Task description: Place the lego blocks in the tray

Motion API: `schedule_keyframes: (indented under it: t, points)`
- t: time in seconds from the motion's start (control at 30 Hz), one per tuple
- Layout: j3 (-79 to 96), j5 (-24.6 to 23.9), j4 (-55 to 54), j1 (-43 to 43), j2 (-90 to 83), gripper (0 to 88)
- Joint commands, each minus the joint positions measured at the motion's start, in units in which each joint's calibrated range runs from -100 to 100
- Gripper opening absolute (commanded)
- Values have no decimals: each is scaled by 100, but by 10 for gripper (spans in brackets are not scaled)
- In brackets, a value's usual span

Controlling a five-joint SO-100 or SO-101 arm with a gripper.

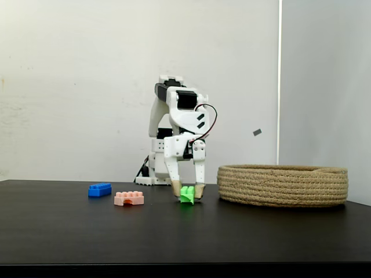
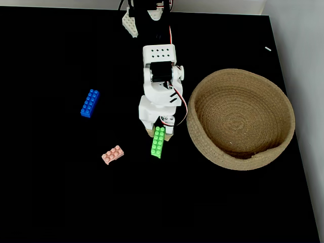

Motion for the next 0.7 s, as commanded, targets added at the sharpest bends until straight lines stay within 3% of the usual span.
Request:
schedule_keyframes:
  t: [0.0,0.37,0.67]
  points:
    - [-182,5,30,57,-238,0]
    - [402,449,72,-124,-3102,0]
    - [1861,415,-545,-1262,-4804,0]
